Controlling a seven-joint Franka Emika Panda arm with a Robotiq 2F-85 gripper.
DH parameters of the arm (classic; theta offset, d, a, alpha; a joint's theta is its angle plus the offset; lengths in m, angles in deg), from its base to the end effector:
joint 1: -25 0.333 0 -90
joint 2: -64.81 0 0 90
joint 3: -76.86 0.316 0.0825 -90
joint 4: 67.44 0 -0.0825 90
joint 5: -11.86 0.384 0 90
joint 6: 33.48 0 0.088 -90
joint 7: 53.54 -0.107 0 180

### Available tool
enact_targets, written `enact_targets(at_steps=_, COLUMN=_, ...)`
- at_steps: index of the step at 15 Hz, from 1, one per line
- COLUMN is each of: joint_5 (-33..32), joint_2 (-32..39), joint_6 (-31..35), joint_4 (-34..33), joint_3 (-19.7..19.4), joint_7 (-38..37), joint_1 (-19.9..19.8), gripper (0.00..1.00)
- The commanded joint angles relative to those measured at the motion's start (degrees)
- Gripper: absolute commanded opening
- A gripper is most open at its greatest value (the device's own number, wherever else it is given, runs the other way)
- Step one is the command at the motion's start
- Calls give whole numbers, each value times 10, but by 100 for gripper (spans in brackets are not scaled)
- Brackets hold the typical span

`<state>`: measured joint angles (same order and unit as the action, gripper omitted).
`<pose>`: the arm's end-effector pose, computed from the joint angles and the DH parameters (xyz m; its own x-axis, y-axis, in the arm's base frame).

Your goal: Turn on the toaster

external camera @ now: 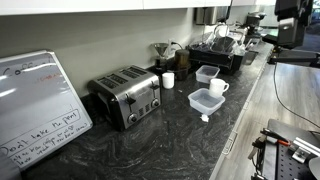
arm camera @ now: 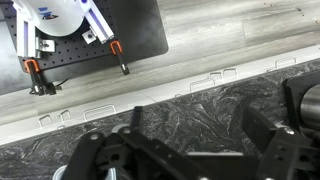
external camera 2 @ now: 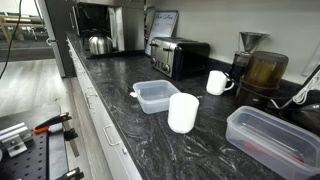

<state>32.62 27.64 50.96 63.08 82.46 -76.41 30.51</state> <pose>0.3197 0.1125 0.5791 0.9485 -0.1860 -0.2565 -0.2436 -0.9457 -0.2153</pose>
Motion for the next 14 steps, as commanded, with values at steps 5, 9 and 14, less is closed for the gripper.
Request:
enact_targets(at_steps=5, joint_5=-11, joint_2=-58, joint_6=62, joint_4=84, joint_3=16, joint_7=83, joint_1=-7, gripper=100)
enact_targets(at_steps=9, joint_5=7, joint_2=0, joint_6=-5, joint_4=-2, joint_3=14, joint_7=8, joint_1=-20, gripper=100)
enact_targets(at_steps=14, joint_5=3, joint_2=-4, joint_6=4, joint_4=4, joint_3=13, joint_7=27, joint_1=-18, gripper=100)
